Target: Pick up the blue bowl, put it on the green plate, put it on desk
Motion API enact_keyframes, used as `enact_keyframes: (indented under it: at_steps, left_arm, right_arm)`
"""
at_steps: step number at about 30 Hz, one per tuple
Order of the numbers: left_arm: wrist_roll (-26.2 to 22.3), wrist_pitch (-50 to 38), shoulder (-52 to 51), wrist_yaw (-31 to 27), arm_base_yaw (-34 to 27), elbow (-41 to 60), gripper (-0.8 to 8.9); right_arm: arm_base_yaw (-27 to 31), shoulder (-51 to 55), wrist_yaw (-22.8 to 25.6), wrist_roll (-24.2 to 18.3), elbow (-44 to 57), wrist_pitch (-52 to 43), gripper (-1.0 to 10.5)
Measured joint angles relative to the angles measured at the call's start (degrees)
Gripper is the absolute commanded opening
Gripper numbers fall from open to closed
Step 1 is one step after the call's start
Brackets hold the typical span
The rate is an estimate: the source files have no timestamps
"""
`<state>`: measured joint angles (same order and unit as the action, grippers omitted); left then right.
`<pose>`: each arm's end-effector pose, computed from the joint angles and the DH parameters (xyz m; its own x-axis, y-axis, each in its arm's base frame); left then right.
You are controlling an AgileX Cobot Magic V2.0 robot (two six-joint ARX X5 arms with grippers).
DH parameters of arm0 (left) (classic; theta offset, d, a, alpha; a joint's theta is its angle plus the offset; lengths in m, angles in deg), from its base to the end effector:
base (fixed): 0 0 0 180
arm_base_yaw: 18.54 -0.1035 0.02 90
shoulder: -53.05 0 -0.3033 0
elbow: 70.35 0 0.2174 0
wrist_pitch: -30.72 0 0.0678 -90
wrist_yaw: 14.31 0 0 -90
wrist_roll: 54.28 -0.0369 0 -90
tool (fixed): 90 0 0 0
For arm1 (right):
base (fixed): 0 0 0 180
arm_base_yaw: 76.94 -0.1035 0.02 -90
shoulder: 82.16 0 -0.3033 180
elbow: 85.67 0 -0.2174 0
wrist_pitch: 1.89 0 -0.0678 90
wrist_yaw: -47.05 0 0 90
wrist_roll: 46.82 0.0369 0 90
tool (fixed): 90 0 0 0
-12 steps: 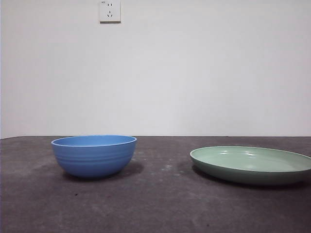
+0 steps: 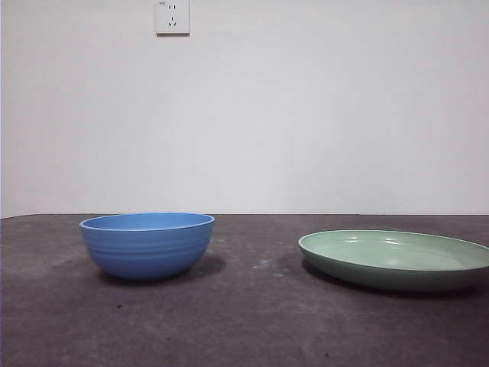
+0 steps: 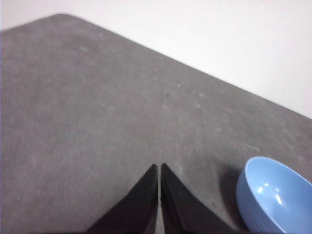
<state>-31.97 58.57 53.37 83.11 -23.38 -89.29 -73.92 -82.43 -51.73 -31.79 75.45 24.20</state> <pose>0.0261 -0.0026 0.1579 0.9862 -0.0461 -0.1591 -0.0206 0.9189 -0.3939 0.0264 0.0042 0.1607 0.9866 0.1008 -0.1287 -0.0620 0.9591 0.2763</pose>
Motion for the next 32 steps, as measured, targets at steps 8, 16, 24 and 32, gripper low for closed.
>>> enact_keyframes:
  at_steps: [8,16,24,32]
  left_arm:
    - [1.05,1.44,1.88,0.0,0.02,-8.68,0.1]
    - [-0.85,8.11,10.45,6.45,0.02,-20.02,0.1]
    - [-7.41,17.4,23.28,17.44,0.22,-31.3,0.1]
    - [-13.46,26.49,33.64,22.56,6.29,-40.33,0.1]
  right_arm:
    - [0.0,0.0,0.0,0.44,-7.96,1.31,0.1]
    - [0.0,-5.75,-0.28,0.37,-19.23,8.41,0.1]
    - [0.0,-18.58,-7.93,-3.34,-30.32,18.49,0.1]
    - [-0.81,-30.84,-15.98,-9.29,-39.71,30.38,0.1]
